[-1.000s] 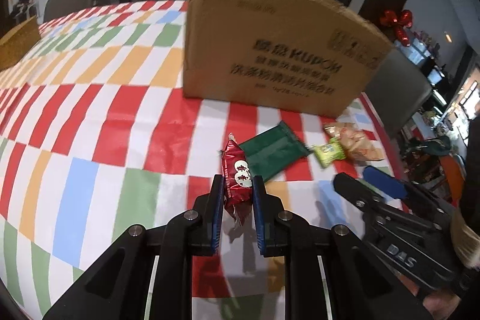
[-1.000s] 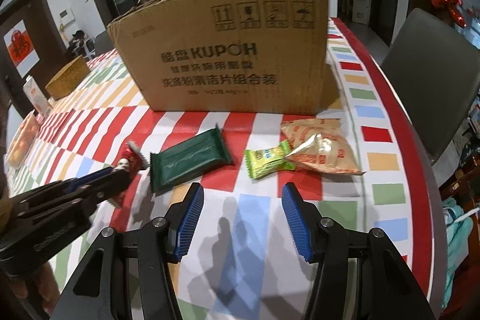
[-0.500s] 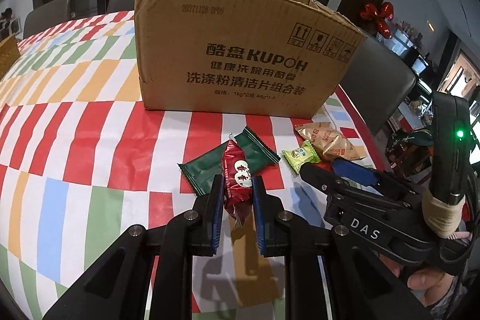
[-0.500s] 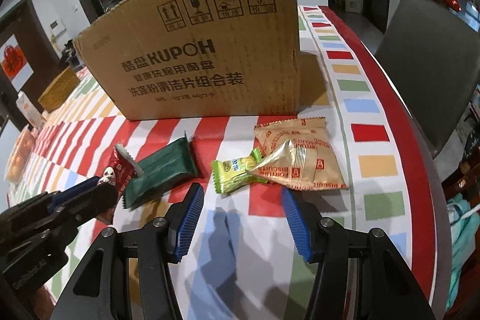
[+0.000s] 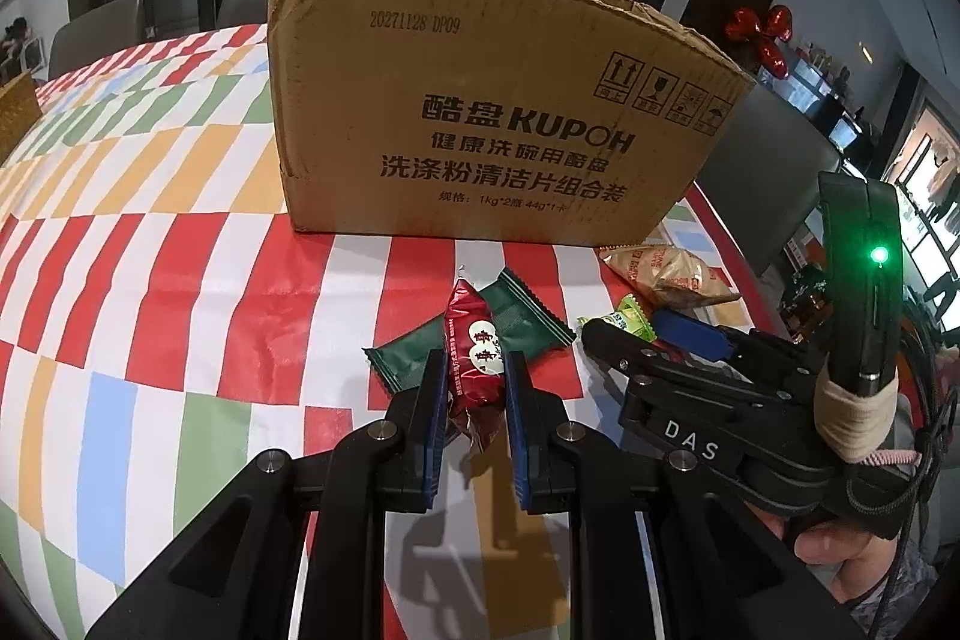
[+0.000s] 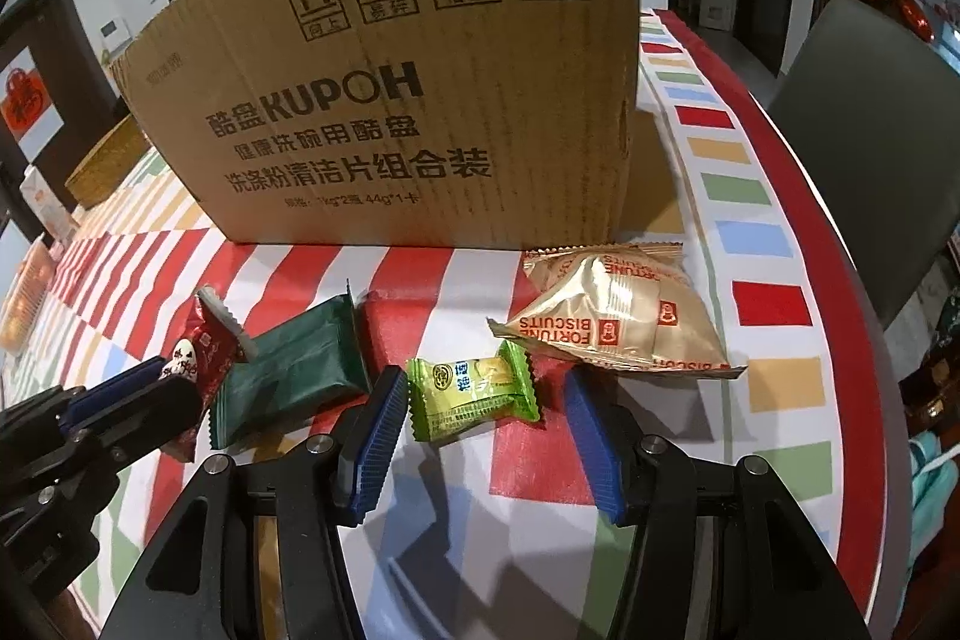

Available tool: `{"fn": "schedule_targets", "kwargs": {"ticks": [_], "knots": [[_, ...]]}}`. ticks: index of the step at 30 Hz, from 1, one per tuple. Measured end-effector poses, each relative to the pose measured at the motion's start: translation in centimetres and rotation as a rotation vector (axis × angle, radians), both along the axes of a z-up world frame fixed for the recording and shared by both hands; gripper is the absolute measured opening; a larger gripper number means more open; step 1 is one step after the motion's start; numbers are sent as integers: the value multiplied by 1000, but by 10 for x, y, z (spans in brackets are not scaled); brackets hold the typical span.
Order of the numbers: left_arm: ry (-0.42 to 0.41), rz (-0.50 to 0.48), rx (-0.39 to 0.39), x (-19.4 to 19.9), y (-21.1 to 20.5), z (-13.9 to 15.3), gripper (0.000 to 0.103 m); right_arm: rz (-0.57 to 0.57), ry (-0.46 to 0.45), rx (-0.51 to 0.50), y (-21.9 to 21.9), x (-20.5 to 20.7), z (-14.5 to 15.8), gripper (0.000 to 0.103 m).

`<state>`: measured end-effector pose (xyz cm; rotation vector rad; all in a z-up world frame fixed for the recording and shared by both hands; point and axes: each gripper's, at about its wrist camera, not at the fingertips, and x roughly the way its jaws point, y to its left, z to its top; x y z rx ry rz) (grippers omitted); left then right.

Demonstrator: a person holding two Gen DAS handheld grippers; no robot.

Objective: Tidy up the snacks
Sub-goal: 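Grasp the red candy packet with the left tool while the right tool grasps the green candy, then carry the red packet and green candy over the box and open both tools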

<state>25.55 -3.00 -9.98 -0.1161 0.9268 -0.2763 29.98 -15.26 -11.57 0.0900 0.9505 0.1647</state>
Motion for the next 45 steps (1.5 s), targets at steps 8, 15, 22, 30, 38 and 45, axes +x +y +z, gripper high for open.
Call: {"fn": "schedule_targets", "kwargs": {"ticks": [8,15,22,30,38,45], "knots": [[4,0,-2,0,0,0,19,31,3,0,5,-3,1,23],[-21,3,-3,-5,0,12,19,50,-45,8,9,-17,17,12],[-61,2,-11,-17,-3,32,19,54,-117,10,6,-34,44,11],[-138,-5,-14,-33,-7,65,19,51,-213,30,-2,-54,87,11],[-219,-10,-16,-37,-9,101,19,50,-329,37,-6,-64,132,11],[-297,-15,5,-31,-9,133,19,40,-414,40,-10,-62,166,11]]}}
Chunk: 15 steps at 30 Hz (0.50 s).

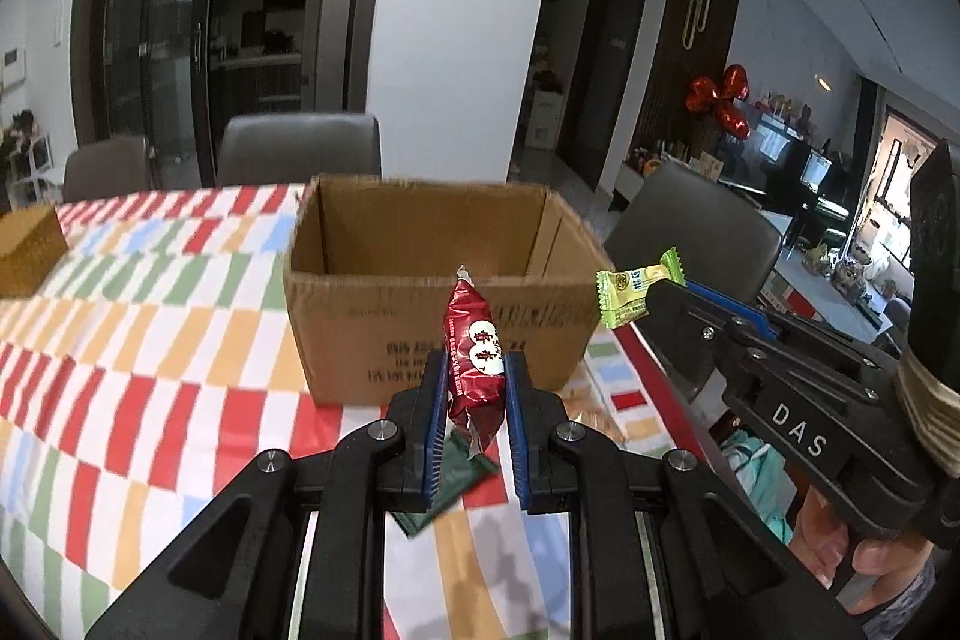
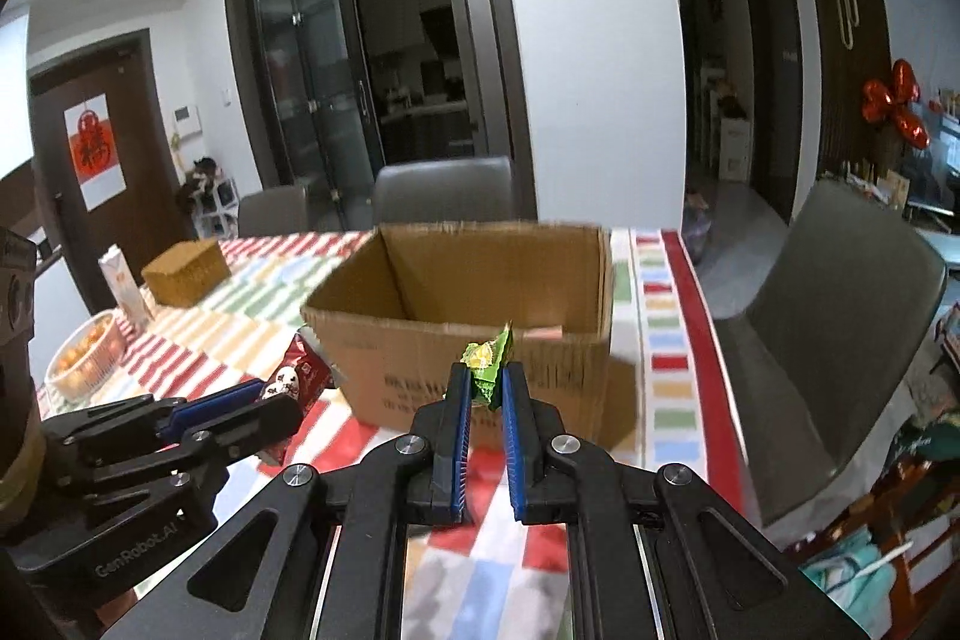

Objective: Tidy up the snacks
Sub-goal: 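Carry the red packet and green candy over the box and open both tools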

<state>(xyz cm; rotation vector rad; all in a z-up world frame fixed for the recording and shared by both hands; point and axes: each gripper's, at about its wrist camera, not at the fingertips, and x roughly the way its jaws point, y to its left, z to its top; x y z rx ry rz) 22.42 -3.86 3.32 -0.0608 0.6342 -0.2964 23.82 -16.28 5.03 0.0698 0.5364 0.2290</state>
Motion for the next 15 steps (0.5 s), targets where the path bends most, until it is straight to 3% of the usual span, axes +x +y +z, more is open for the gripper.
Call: {"fn": "schedule_targets", "kwargs": {"ticks": [6,15], "knots": [[-53,1,14,14,2,25,19,-2,-46,-12,0,9,22,11],[-54,-11,10,55,7,43,19,8,-61,-28,6,40,41,11]]}}
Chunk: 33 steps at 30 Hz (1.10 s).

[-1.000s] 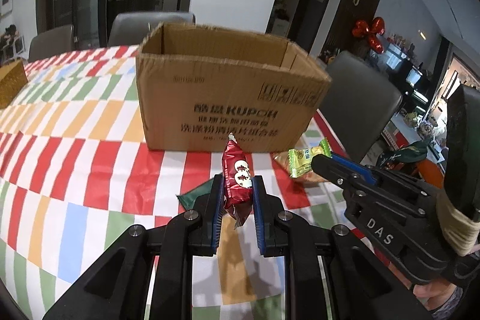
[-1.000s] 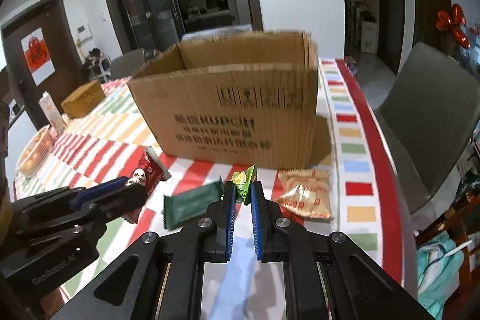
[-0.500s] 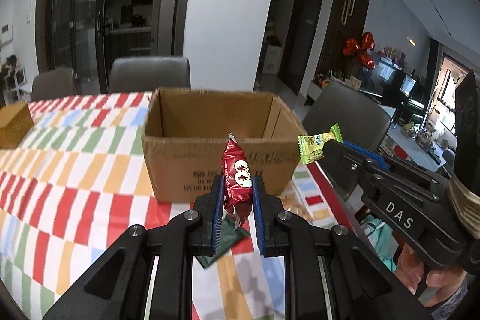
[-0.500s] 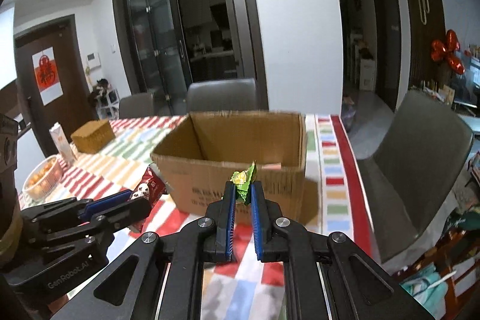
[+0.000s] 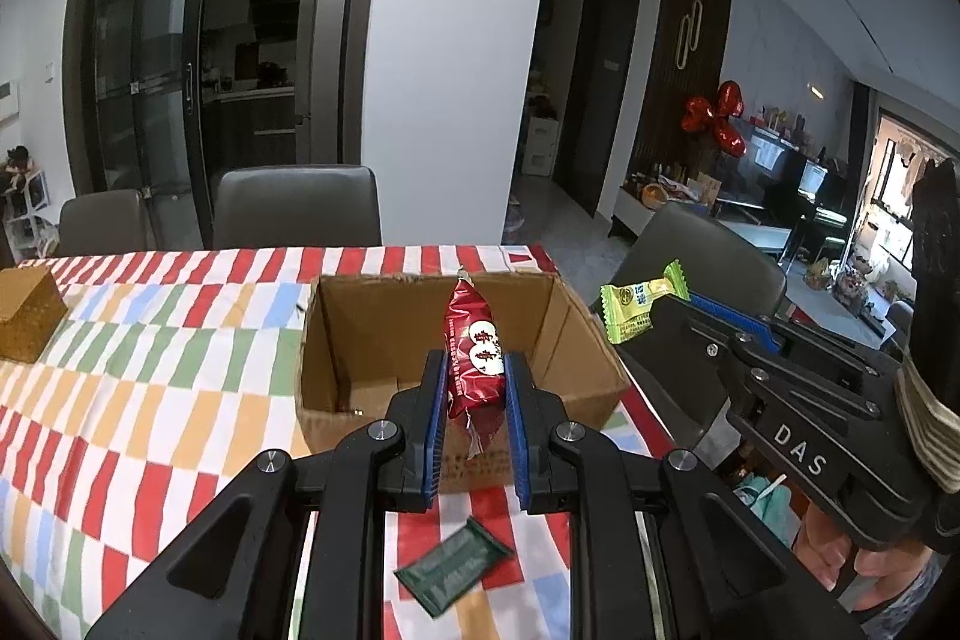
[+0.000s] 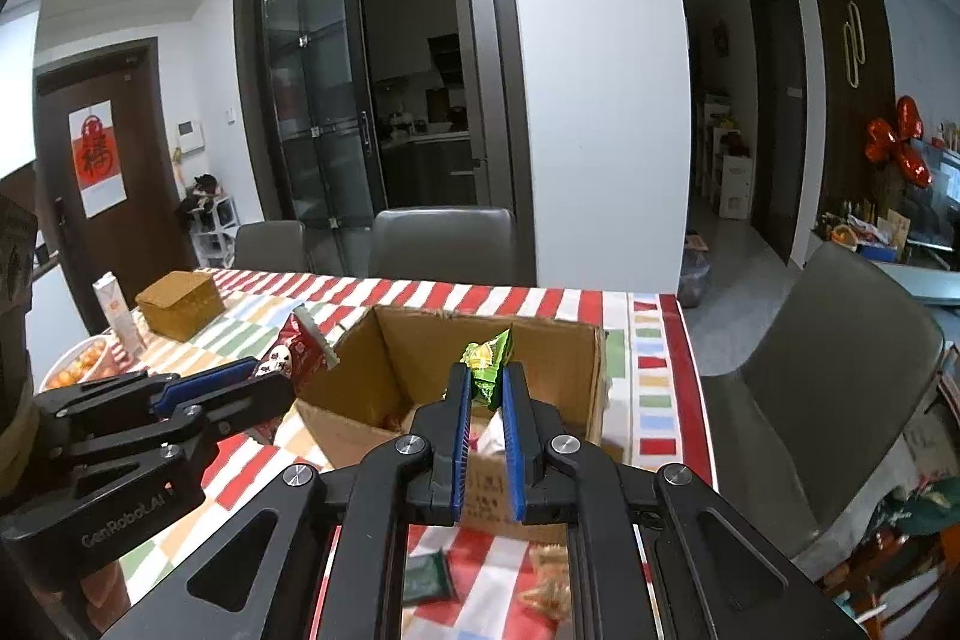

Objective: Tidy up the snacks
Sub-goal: 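Carry the red packet and green candy over the box and open both tools, then move both tools back toward the green bar and biscuit packet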

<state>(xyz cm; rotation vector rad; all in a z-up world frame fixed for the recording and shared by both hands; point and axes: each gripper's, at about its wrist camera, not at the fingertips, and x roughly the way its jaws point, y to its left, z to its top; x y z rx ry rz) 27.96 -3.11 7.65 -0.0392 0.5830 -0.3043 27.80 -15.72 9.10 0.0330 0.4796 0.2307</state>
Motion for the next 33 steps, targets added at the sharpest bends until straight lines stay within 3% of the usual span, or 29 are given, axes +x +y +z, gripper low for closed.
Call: {"fn": "schedule_targets", "kwargs": {"ticks": [13,15,16,17,18,22,24,30,33], "knots": [[100,-19,40,74,-2,-12,20,9,82,-71,16,61,-11,12],[105,7,60,83,-3,-14,28,9,107,-75,15,70,-14,13],[101,17,66,83,-3,-14,33,5,119,-73,15,73,-15,15],[95,33,69,83,-2,-14,44,-2,137,-73,15,77,-18,26],[92,40,73,82,-1,-14,47,-8,142,-71,14,78,-19,37],[86,38,104,74,4,-17,50,-27,144,-77,9,72,-23,44],[86,34,118,66,3,-19,55,-41,158,-75,6,69,-25,55],[116,1,152,48,-1,-24,64,-56,214,-55,-2,58,-30,66],[133,-12,166,40,-2,-27,64,-64,264,-62,-6,55,-35,66]]}}
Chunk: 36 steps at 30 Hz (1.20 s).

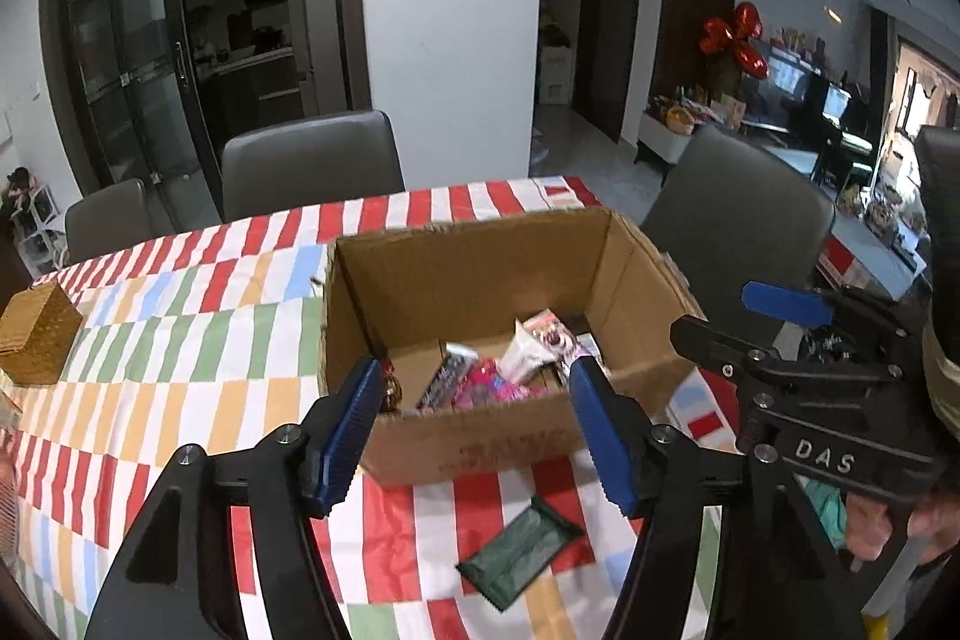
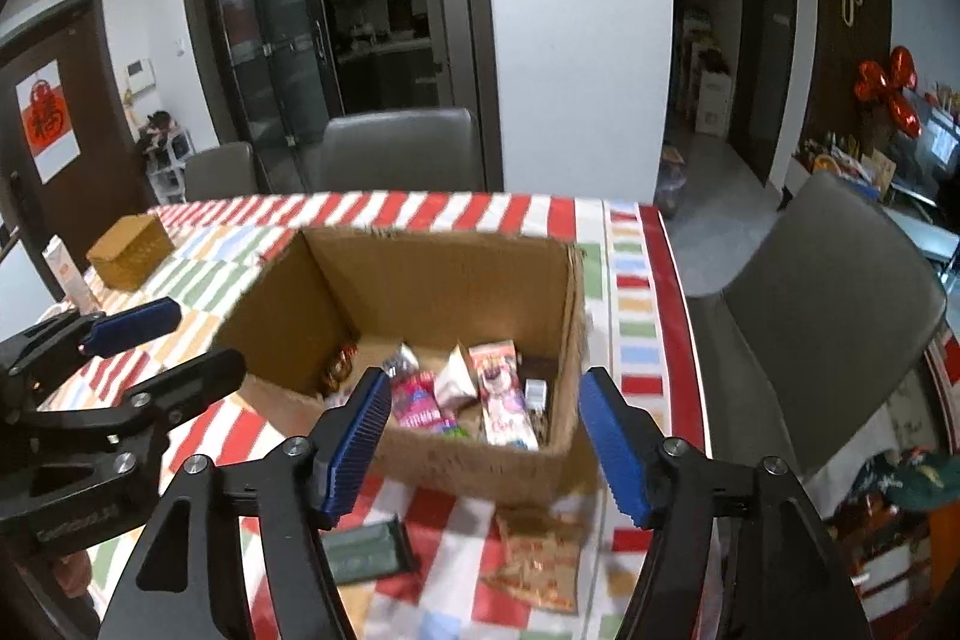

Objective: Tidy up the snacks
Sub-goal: 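Move both tools back toward the green bar and biscuit packet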

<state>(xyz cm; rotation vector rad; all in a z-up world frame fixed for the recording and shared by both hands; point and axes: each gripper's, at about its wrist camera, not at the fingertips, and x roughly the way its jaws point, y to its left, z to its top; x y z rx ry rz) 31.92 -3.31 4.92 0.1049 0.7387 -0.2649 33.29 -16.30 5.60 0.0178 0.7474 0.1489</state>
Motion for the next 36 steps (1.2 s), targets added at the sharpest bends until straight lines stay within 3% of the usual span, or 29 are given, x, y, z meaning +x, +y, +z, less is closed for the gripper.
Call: {"fn": "schedule_targets", "kwargs": {"ticks": [9,21,36], "knots": [[51,-20,33,-25,-7,-22,66,-28,111,-13,-9,-12,-24,66],[182,-36,65,-45,-11,-78,69,-71,217,-28,-19,-20,-74,66],[322,-77,81,-39,-21,-137,69,-104,298,-35,-25,-11,-122,66]]}}
